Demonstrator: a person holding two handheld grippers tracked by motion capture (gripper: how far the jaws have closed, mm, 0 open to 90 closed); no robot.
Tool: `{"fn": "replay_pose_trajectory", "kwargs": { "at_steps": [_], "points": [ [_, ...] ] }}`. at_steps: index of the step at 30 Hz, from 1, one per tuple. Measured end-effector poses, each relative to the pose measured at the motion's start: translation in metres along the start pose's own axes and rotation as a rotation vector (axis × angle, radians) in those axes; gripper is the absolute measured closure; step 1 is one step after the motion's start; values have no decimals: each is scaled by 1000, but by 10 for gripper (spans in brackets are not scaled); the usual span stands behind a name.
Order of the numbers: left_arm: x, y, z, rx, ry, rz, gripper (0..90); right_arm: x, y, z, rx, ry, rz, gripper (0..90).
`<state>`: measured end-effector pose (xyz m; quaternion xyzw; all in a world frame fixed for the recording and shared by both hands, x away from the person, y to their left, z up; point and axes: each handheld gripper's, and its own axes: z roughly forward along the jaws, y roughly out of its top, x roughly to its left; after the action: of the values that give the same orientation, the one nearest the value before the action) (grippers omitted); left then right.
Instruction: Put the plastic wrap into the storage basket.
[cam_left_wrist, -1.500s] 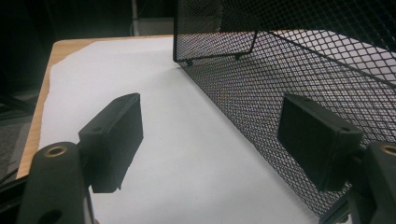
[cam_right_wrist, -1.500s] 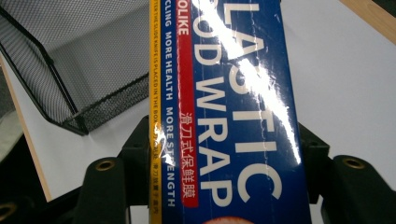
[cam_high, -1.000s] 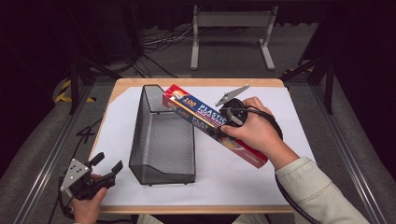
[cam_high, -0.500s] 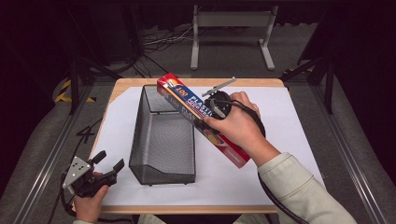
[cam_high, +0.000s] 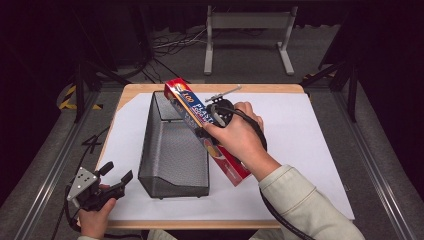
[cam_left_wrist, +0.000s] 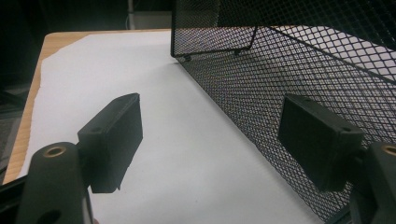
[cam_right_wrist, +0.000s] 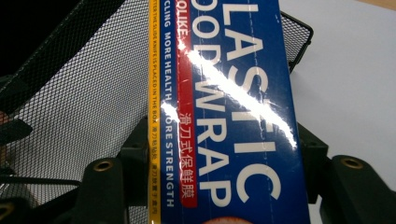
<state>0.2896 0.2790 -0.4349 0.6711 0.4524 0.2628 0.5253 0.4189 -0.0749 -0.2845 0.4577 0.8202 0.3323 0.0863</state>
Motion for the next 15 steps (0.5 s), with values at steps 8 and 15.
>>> {"fn": "replay_pose_trajectory", "kwargs": {
  "at_steps": [8, 15],
  "points": [
    [-2, 0, -1, -7, 5, 9, 230, 9, 1, 15, 25, 31, 76, 404],
    [-1, 1, 1, -4, -4, 12, 230, 17, 2, 34, 42, 24, 91, 404]
  ]
}}
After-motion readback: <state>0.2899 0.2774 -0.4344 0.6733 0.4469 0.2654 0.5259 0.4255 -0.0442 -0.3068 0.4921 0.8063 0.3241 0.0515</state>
